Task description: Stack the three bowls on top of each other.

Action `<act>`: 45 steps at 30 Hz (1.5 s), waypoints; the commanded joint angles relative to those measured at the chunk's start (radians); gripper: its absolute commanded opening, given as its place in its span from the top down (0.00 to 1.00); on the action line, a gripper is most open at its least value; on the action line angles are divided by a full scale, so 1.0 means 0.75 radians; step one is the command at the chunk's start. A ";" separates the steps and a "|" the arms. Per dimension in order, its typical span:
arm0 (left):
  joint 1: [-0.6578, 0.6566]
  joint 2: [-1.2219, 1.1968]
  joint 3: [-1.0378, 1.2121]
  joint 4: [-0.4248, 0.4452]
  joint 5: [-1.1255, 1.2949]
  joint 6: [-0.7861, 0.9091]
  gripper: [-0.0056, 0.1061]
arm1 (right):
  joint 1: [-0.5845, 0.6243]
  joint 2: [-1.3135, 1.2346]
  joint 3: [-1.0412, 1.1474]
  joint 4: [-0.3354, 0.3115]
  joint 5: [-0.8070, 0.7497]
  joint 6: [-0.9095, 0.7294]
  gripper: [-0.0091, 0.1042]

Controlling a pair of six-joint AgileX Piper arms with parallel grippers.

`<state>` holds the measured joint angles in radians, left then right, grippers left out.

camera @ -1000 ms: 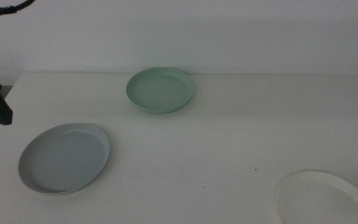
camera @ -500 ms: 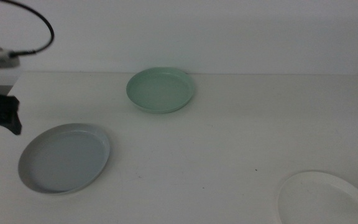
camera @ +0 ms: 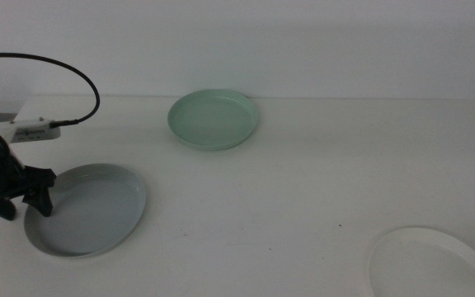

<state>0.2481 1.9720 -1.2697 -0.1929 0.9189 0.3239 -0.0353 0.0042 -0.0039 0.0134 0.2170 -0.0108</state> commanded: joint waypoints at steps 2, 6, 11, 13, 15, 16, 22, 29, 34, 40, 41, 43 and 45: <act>0.001 0.011 -0.012 -0.039 -0.004 0.025 0.57 | -0.007 -0.006 0.005 -0.009 -0.008 -0.008 0.10; 0.001 -0.007 -0.012 -0.045 0.019 -0.040 0.97 | -0.007 -0.006 0.005 -0.009 -0.008 -0.008 0.10; 0.001 -0.113 -0.012 -0.059 0.076 -0.049 0.97 | -0.007 -0.006 0.005 -0.009 -0.008 -0.008 0.10; 0.001 -0.179 -0.012 -0.102 0.126 -0.049 0.97 | -0.007 -0.006 0.005 -0.009 -0.008 -0.008 0.10; -0.006 -0.234 -0.016 -0.167 0.167 -0.049 0.97 | -0.007 -0.006 0.005 -0.009 -0.008 -0.008 0.10; -0.018 -0.255 -0.022 -0.197 0.184 -0.049 0.97 | -0.007 -0.006 0.005 -0.009 -0.008 -0.008 0.10; -0.211 -0.296 -0.153 -0.228 0.280 -0.164 0.97 | -0.007 -0.006 0.005 -0.009 -0.008 -0.008 0.10; -0.501 -0.162 -0.328 -0.191 0.288 -0.310 0.97 | -0.007 -0.006 0.005 -0.009 -0.008 -0.008 0.10; -0.639 -0.051 -0.405 -0.237 0.250 -0.328 0.97 | -0.007 -0.006 0.005 -0.009 -0.008 -0.008 0.10; -0.733 0.069 -0.466 -0.267 0.160 -0.334 0.97 | -0.007 -0.006 0.005 -0.009 -0.008 -0.008 0.10; -0.742 0.085 -0.469 -0.272 0.142 -0.334 0.97 | -0.007 -0.006 0.005 -0.009 -0.008 -0.008 0.10; -0.747 0.112 -0.478 -0.272 0.120 -0.334 0.97 | -0.007 -0.006 0.005 -0.009 -0.008 -0.008 0.10; -0.747 0.133 -0.478 -0.292 0.101 -0.329 0.97 | -0.007 -0.006 0.005 -0.009 -0.008 -0.008 0.10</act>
<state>-0.3088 2.0656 -1.6194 -0.3919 1.0168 0.0796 -0.0353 0.0042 -0.0039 0.0134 0.2170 -0.0108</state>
